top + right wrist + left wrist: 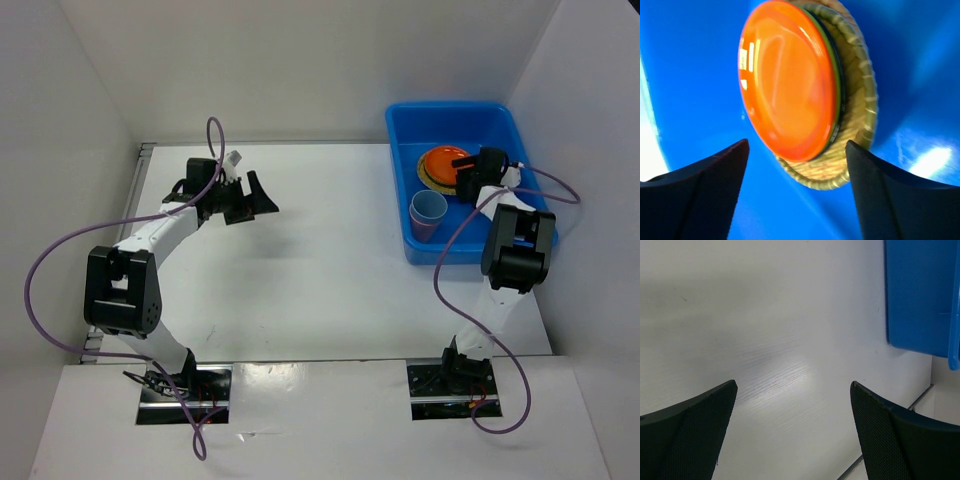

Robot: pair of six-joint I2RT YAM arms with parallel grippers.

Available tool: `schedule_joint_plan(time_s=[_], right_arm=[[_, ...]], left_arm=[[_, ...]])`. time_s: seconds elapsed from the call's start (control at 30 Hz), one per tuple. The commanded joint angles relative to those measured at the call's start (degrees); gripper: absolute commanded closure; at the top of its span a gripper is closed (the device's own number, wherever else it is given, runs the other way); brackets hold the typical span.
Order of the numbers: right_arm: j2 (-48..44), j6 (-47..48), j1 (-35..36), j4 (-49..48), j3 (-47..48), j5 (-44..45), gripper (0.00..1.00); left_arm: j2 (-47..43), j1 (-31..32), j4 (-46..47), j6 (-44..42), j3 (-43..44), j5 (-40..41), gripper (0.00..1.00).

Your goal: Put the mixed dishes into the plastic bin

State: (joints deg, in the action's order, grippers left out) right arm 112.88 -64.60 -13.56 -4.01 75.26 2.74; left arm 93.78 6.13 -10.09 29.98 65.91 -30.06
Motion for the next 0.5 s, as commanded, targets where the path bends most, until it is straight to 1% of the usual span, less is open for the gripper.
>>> schedule_joint_plan(time_s=[0.0, 0.1, 0.13, 0.2, 0.23, 0.33, 0.37, 0.43, 0.47], right_arm=[[-2.75, 3.24, -0.94, 5.84, 2.96, 0.94, 0.17], [-6.43, 6.49, -0.94, 6.56, 2.18, 1.48, 0.07], [-8.88, 7.55, -0.94, 7.34, 2.17, 2.00, 0.01], [-11.44, 10.62, -0.94, 7.35, 0.67, 2.00, 0.01], [-14.24, 11.68, -0.94, 7.35, -0.72, 2.00, 0.01], [-18.65, 15.11, 0.29, 9.11, -2.05, 4.37, 0.01], [-21.97, 16.16, 1.07, 9.89, -2.05, 4.38, 0.01], [-25.32, 18.45, 2.30, 9.90, -3.80, 5.17, 0.01], [-29.00, 19.33, 2.31, 9.90, -4.33, 5.17, 0.01]], left_arm=[[-2.63, -0.33, -0.02, -1.32, 2.03, 0.80, 0.00], [-4.65, -0.33, -1.24, -1.32, 2.03, 1.94, 0.00], [-4.66, -0.33, -2.12, -1.32, 2.03, 2.98, 0.00], [-6.58, -0.33, -3.27, -2.02, 2.56, 5.18, 0.00], [-7.20, 0.37, -4.06, -2.55, 3.08, 7.28, 0.00], [-9.66, 1.86, -6.52, -3.87, 3.70, 11.42, 0.00], [-10.88, 1.87, -7.57, -3.87, 4.40, 13.17, 0.00], [-12.21, 1.87, -8.11, -5.19, 5.02, 14.59, 0.00], [-13.52, 1.87, -8.72, -5.19, 5.54, 15.12, 0.00]])
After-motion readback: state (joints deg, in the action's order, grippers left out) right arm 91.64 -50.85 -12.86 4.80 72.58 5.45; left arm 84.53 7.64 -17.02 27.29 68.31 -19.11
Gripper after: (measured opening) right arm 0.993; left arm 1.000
